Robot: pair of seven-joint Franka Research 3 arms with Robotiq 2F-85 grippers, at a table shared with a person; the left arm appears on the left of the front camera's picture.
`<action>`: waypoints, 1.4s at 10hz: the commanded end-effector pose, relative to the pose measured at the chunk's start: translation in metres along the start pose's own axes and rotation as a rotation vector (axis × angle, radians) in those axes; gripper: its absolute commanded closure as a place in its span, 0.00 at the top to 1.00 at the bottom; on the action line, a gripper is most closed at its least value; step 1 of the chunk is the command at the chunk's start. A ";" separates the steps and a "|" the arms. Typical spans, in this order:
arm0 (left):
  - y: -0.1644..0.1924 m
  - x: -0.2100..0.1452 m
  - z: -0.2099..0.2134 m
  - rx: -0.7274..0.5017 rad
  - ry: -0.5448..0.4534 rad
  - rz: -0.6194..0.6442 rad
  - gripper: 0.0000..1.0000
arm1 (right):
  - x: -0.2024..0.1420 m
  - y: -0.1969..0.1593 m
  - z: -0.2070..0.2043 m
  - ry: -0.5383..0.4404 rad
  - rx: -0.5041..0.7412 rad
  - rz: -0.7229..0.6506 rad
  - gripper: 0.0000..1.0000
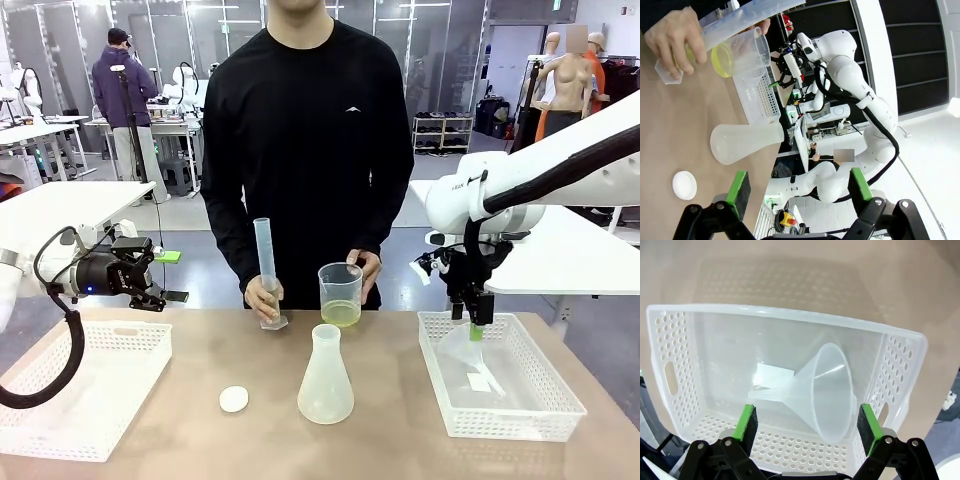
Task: Prepare the solutions needed for the experiment.
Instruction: Pick up the Plastic Funnel and insert it into the Big flask.
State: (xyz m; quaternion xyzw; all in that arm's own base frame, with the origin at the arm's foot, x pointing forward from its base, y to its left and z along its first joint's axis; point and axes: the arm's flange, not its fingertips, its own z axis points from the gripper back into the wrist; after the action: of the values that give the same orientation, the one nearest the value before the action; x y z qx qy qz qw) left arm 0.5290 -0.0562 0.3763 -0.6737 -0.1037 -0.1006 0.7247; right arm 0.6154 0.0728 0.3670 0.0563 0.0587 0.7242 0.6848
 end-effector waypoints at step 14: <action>-0.001 -0.001 0.000 -0.013 0.007 0.000 1.00 | -0.004 -0.044 -0.015 0.063 0.201 0.083 0.42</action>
State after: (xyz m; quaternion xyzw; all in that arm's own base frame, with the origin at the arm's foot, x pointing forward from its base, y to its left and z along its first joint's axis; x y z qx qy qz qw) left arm 0.5290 -0.0562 0.3763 -0.6737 -0.1036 -0.1006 0.7247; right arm 0.6499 0.0737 0.3427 0.1012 0.1441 0.7353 0.6544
